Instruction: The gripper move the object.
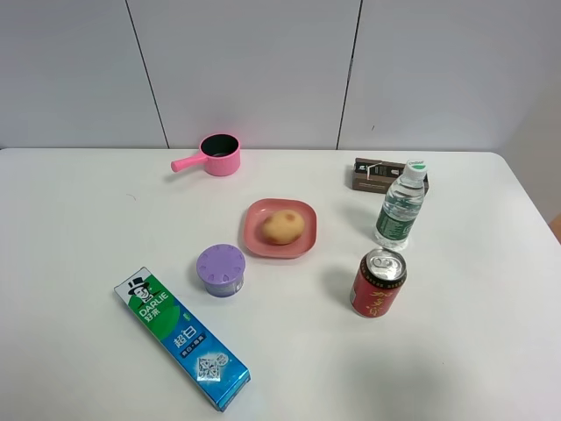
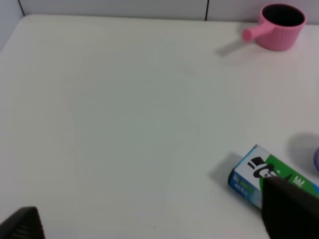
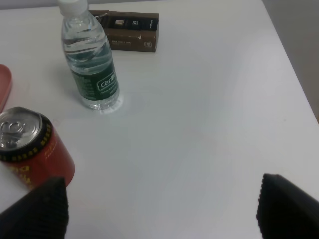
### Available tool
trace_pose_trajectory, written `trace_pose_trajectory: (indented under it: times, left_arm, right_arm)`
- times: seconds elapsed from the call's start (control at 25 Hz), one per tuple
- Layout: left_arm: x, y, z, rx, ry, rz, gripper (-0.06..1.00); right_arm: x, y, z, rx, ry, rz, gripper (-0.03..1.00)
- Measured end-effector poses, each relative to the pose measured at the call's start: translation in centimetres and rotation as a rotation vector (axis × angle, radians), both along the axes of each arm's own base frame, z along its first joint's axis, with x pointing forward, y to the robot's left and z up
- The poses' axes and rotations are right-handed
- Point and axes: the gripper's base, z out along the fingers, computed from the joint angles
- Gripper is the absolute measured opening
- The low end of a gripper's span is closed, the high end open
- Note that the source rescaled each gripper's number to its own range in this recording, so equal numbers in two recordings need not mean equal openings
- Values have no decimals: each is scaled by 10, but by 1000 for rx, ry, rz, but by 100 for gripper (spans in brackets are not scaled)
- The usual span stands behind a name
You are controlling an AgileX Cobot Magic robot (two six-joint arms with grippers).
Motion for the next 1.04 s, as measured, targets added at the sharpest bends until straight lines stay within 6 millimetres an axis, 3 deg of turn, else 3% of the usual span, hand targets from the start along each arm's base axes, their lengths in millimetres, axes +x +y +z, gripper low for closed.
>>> trace_pose_trajectory:
  times: [1.04]
  left_arm:
    - [5, -1, -8, -11, 17, -10, 87]
  right_arm:
    - [0, 0, 0, 0, 0, 0, 100]
